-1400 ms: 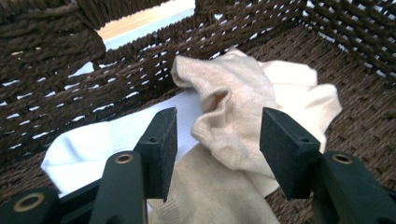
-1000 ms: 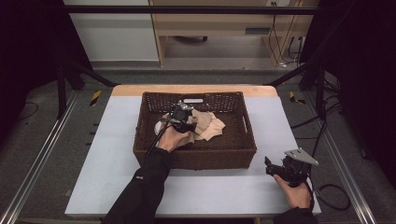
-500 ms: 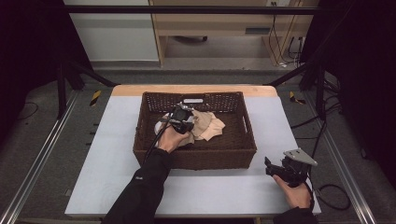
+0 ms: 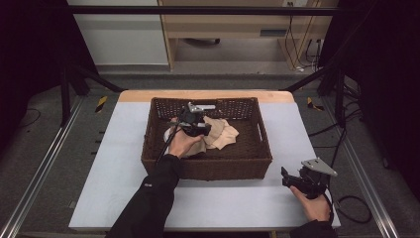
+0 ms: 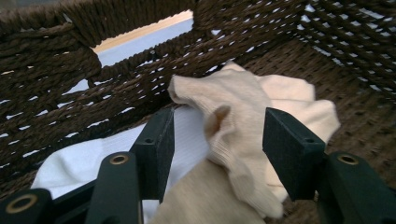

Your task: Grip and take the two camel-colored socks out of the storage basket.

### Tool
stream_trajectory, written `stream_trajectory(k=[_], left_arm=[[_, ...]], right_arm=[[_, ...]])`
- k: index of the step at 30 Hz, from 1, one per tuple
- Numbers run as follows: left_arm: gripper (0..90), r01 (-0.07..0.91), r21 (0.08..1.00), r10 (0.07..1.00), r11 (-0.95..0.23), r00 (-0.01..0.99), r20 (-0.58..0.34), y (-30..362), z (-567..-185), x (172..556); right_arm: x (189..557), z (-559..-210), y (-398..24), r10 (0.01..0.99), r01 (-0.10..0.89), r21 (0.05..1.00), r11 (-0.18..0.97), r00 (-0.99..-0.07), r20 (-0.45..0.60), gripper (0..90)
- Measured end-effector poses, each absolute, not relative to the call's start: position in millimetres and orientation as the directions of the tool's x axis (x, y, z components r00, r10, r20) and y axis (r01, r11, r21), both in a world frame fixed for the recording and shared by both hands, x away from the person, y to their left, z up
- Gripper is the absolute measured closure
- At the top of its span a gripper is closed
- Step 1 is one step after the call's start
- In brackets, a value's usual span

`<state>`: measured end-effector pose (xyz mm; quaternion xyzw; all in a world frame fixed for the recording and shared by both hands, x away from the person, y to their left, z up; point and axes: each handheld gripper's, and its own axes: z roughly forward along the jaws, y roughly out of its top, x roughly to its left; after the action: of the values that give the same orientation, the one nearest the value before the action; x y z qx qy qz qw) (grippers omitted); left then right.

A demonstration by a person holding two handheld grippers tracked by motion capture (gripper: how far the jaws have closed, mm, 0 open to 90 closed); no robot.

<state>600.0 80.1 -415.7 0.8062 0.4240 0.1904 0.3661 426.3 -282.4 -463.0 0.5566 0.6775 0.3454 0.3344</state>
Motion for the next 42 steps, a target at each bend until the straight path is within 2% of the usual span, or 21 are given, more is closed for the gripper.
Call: stream_trajectory(k=[2, 4, 8, 12, 22, 31, 42], left_arm=[[44.6, 0.562, 0.737, 0.821, -0.374, 0.571, -0.018, 77, -420, 603], [49.2, 0.578, 0.712, 0.813, -0.4, 0.581, -0.015, 75, -423, 604], [69.2, 0.605, 0.674, 0.808, -0.423, 0.589, -0.022, 74, -424, 603], [82.8, 0.626, 0.655, 0.814, -0.423, 0.58, -0.028, 76, -421, 602], [85.3, 0.515, 0.77, 0.79, -0.376, 0.613, -0.024, 82, -395, 583], [85.6, 0.381, 0.89, 0.771, -0.251, 0.634, -0.053, 100, -350, 560], [85.7, 0.289, 0.942, 0.749, -0.169, 0.659, -0.068, 127, -310, 523]], right_arm=[[426, -463, -282, 0.985, 0.523, 0.841, 0.141, -0.158, -0.067, 6.6], [426, -463, -282, 0.985, 0.523, 0.841, 0.142, -0.161, -0.066, 6.6], [426, -463, -283, 0.985, 0.523, 0.84, 0.141, -0.158, -0.067, 6.4], [426, -463, -283, 0.986, 0.521, 0.842, 0.137, -0.155, -0.064, 6.2], [426, -462, -284, 0.986, 0.525, 0.841, 0.131, -0.156, -0.056, 6.3], [426, -463, -286, 0.987, 0.529, 0.839, 0.124, -0.151, -0.051, 5.5], [426, -462, -288, 0.987, 0.519, 0.844, 0.131, -0.148, -0.063, 5.0]])
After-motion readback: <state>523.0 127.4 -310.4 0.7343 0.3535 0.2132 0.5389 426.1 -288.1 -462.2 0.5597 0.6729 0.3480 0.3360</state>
